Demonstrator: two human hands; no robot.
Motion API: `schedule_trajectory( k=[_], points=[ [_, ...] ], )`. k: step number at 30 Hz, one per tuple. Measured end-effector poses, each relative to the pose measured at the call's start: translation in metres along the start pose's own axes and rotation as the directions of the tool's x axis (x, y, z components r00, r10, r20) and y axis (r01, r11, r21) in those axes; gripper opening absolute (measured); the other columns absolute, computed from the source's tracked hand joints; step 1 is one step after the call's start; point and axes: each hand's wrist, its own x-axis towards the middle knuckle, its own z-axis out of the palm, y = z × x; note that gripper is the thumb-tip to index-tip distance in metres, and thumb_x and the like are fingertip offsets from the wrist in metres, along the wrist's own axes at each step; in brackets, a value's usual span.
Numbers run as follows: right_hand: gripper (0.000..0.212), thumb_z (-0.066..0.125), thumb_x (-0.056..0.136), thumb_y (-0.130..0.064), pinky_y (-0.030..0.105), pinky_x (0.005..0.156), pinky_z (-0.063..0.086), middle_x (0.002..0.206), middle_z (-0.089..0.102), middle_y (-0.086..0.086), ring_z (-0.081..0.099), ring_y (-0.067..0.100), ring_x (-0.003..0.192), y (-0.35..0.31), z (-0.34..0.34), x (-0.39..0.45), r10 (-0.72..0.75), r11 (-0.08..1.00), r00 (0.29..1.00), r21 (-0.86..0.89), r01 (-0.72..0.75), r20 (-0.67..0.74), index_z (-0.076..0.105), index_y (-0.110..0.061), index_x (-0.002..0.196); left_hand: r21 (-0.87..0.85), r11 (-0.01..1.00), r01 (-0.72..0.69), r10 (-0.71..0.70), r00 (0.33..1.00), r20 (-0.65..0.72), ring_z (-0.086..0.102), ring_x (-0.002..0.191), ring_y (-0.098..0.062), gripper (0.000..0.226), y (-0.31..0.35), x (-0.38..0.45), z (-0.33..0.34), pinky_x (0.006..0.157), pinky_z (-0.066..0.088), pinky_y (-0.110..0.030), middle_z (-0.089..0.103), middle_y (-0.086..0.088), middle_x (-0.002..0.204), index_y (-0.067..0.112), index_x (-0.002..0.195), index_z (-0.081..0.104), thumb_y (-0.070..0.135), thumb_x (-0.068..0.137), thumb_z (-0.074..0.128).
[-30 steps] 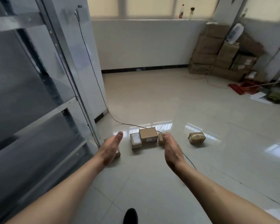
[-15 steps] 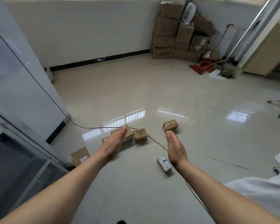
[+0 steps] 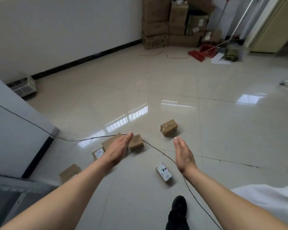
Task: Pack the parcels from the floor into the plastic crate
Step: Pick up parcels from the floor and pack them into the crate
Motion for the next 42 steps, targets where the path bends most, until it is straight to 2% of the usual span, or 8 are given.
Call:
schedule_trajectory(
  k=[6,9,15,22,30,33,35,42],
  points=[
    [0.061,0.032,0.103,-0.052,0.031,0.117,0.021,0.158,0.037,0.000,0.032,0.019,0.146,0.025,-0.032,0.073,0.094,0.995,0.994,-0.041,-0.092,0.062,0.036,-0.018,0.153,0.010,0.996,0.085,-0.085,0.996,0.016,0.047,0.132,-0.018,0.079,0.020,0.068,0.053,0.110,0.031,-0.030,0.052,-0.002,0.143,0.014,0.138,0.054,0.071,0.088,0.031],
    [0.061,0.032,0.103,-0.052,0.031,0.118,0.021,0.158,0.038,0.001,0.032,0.019,0.146,0.045,-0.042,0.107,0.144,0.988,0.987,-0.068,-0.140,0.069,0.037,-0.016,0.153,0.014,0.990,0.143,-0.144,0.988,0.049,0.045,0.133,-0.017,0.091,0.018,0.100,0.078,0.113,0.030,-0.034,0.050,-0.001,0.145,0.016,0.138,0.054,0.084,0.081,0.032],
    [0.060,0.032,0.103,-0.051,0.028,0.117,0.019,0.159,0.036,-0.002,0.030,0.016,0.147,0.108,-0.035,0.159,0.271,0.960,0.961,-0.087,-0.267,0.045,0.037,-0.018,0.153,0.104,0.973,0.206,-0.219,0.966,0.140,0.043,0.134,-0.024,0.090,-0.011,0.176,0.130,0.110,0.030,-0.037,0.046,-0.004,0.148,0.014,0.140,0.052,0.075,0.079,0.026],
    [0.059,0.032,0.104,-0.050,0.025,0.114,0.020,0.157,0.038,-0.003,0.032,0.015,0.145,0.231,0.007,0.227,0.425,0.904,0.905,-0.062,-0.424,-0.004,0.037,-0.018,0.153,0.214,0.953,0.214,-0.266,0.929,0.257,0.042,0.134,-0.021,0.066,-0.119,0.285,0.215,0.098,0.027,-0.027,0.049,-0.002,0.144,0.015,0.138,0.053,0.062,0.096,0.031],
    [0.060,0.030,0.102,-0.055,0.030,0.119,0.022,0.156,0.040,-0.007,0.034,0.013,0.144,0.397,0.085,0.291,0.575,0.818,0.818,-0.027,-0.575,0.009,0.040,-0.021,0.150,0.310,0.916,0.256,-0.364,0.855,0.370,0.044,0.132,-0.023,0.063,-0.264,0.377,0.316,0.095,0.027,-0.025,0.052,-0.006,0.142,0.009,0.133,0.056,0.056,0.099,0.032],
    [0.049,0.029,0.101,-0.058,0.046,0.107,0.043,0.120,0.056,-0.006,0.052,0.021,0.119,0.452,0.116,0.311,0.658,0.753,0.753,-0.002,-0.658,0.002,0.058,-0.025,0.124,0.331,0.898,0.290,-0.408,0.833,0.375,0.045,0.131,-0.024,0.064,-0.316,0.409,0.346,0.094,0.028,-0.026,0.052,-0.008,0.141,0.009,0.131,0.056,0.058,0.099,0.031],
    [0.039,0.029,0.100,-0.061,0.049,0.098,0.049,0.099,0.052,-0.007,0.056,0.025,0.106,0.484,0.135,0.324,0.709,0.705,0.705,0.008,-0.709,-0.009,0.053,-0.030,0.098,0.338,0.892,0.300,-0.420,0.826,0.376,0.043,0.133,-0.025,0.064,-0.350,0.428,0.367,0.094,0.028,-0.026,0.050,-0.008,0.145,0.009,0.135,0.054,0.058,0.099,0.031],
    [0.052,0.031,0.096,-0.065,0.053,0.094,0.051,0.094,0.060,-0.007,0.058,0.022,0.100,0.572,0.184,0.355,0.823,0.555,0.568,0.195,-0.809,0.013,0.058,-0.024,0.079,0.282,0.865,0.416,-0.502,0.748,0.435,0.051,0.124,-0.026,0.065,-0.433,0.466,0.428,0.103,0.036,-0.035,0.056,-0.006,0.137,0.015,0.132,0.056,0.064,0.096,0.032]
  ],
)
